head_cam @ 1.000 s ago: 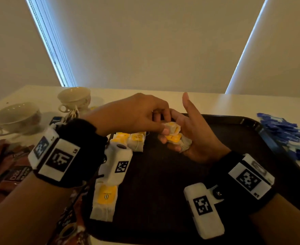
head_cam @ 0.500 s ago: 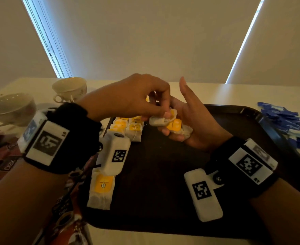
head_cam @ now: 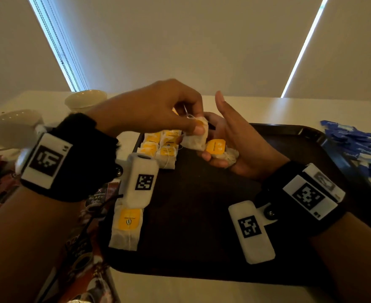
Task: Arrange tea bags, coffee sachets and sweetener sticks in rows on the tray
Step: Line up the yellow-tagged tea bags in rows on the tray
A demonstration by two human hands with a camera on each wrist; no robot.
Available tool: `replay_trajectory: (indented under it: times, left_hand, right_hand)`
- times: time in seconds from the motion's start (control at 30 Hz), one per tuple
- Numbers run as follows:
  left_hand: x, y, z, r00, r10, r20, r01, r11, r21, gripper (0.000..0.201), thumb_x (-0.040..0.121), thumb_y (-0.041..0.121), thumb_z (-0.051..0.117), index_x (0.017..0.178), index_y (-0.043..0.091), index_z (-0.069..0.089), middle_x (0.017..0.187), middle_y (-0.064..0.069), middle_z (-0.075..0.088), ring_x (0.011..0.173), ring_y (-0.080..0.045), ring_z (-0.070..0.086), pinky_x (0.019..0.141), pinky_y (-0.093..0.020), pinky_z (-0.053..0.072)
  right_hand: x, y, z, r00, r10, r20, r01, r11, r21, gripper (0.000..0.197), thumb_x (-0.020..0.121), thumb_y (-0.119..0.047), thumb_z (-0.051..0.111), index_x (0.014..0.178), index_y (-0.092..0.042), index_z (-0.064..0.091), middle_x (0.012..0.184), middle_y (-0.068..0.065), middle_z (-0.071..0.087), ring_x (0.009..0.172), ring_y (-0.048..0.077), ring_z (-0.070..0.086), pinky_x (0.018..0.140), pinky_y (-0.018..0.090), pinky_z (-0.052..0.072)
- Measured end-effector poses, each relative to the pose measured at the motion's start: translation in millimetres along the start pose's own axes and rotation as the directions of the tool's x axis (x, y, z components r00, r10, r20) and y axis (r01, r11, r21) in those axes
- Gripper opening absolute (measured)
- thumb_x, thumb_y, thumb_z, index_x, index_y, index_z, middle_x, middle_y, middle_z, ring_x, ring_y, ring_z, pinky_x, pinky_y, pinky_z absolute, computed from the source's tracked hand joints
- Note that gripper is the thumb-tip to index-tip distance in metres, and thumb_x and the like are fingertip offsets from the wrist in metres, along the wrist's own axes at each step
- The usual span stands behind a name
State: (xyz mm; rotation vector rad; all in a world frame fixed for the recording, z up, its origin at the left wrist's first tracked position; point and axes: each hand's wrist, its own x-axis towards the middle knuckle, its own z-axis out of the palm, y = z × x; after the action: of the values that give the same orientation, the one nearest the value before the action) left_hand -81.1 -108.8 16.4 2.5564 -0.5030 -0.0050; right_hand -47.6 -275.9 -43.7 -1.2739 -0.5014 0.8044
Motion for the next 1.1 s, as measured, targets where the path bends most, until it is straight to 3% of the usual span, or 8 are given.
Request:
replay_trajectory:
  times: [0.1,0.27,0.37,0.47,0.67,0.83,1.0,1.1]
  left_hand:
    - [-9.1,-3.5,-16.5,0.999,-0.044,-0.008,0.044,0.997,-0.065,0.013,0.077,0.027,0.069,0.085,0.02,0.064,0.08,0.004,0.067,0.071,-0.011,0.064,0.055,-0.018,0.052]
    - [-18.0,-10.5,-30.9,0.988,-0.138,0.067,0.139,0.99,-0.014,0.013,0.076,0.021,0.071,0.085,0.015,0.063,0.067,0.003,0.07,0.057,-0.004,0.064,0.051,-0.015,0.051]
    - [-18.4,-12.6,-29.1,0.979,-0.171,0.114,0.173,0.985,-0.009,0.012,0.077,0.019,0.071,0.084,0.013,0.063,0.065,-0.001,0.069,0.055,-0.007,0.063,0.048,-0.015,0.049]
    - [-14.9,-18.4,-14.4,0.947,-0.204,0.249,0.203,0.979,0.033,0.013,0.077,0.02,0.073,0.081,0.014,0.061,0.061,-0.001,0.065,0.052,-0.008,0.059,0.047,-0.013,0.044]
    - [3.0,-33.5,7.8,0.899,-0.261,0.352,0.193,0.957,0.216,0.017,0.076,0.026,0.074,0.073,0.02,0.059,0.046,0.016,0.055,0.043,0.002,0.049,0.048,-0.007,0.039]
    - [2.5,-45.2,9.9,0.9,-0.264,0.348,0.165,0.943,0.288,0.016,0.075,0.034,0.074,0.072,0.026,0.061,0.067,0.011,0.058,0.058,0.002,0.051,0.054,-0.008,0.037]
    - [0.0,-37.9,14.6,0.869,-0.224,0.441,0.15,0.969,0.196,0.011,0.074,0.032,0.074,0.071,0.029,0.064,0.069,0.008,0.063,0.061,0.002,0.053,0.059,-0.011,0.042]
    - [1.6,-37.2,17.1,0.883,-0.24,0.403,0.133,0.952,0.275,0.013,0.075,0.034,0.074,0.072,0.03,0.061,0.075,0.005,0.063,0.066,-0.004,0.054,0.059,-0.013,0.04]
  right_hand:
    - [3.1,1.4,-4.3,0.991,0.008,-0.134,-0.008,1.0,0.0,0.061,0.093,-0.06,0.031,0.128,-0.013,0.048,0.099,0.015,0.065,0.05,0.012,0.049,0.032,0.017,0.033]
    - [5.4,1.5,-11.6,0.953,0.006,-0.302,0.017,0.997,0.072,0.052,0.095,-0.051,0.038,0.122,-0.009,0.05,0.092,0.013,0.066,0.051,0.012,0.05,0.034,0.018,0.033]
    - [5.8,1.0,-13.2,0.944,0.011,-0.329,0.024,0.995,0.101,0.049,0.095,-0.049,0.038,0.12,-0.009,0.051,0.09,0.013,0.065,0.05,0.012,0.05,0.034,0.018,0.032]
    - [6.4,0.7,-13.4,0.94,0.007,-0.342,0.036,0.992,0.119,0.048,0.095,-0.049,0.039,0.118,-0.008,0.051,0.09,0.014,0.064,0.048,0.013,0.05,0.033,0.018,0.032]
    - [7.1,2.0,-14.7,0.942,0.009,-0.335,0.038,0.99,0.133,0.048,0.096,-0.049,0.039,0.117,-0.007,0.052,0.091,0.014,0.063,0.048,0.012,0.05,0.034,0.018,0.032]
    - [5.7,0.8,-15.7,0.946,0.014,-0.323,0.034,0.989,0.141,0.048,0.095,-0.049,0.039,0.116,-0.008,0.052,0.093,0.014,0.063,0.049,0.011,0.051,0.034,0.017,0.033]
    - [4.3,0.8,-15.7,0.948,0.021,-0.316,0.023,0.991,0.134,0.051,0.095,-0.051,0.039,0.119,-0.008,0.052,0.095,0.014,0.063,0.05,0.011,0.052,0.035,0.017,0.035]
    - [3.6,0.8,-15.8,0.949,0.025,-0.313,0.017,0.991,0.132,0.051,0.095,-0.051,0.039,0.119,-0.009,0.053,0.095,0.013,0.064,0.05,0.011,0.052,0.035,0.017,0.035]
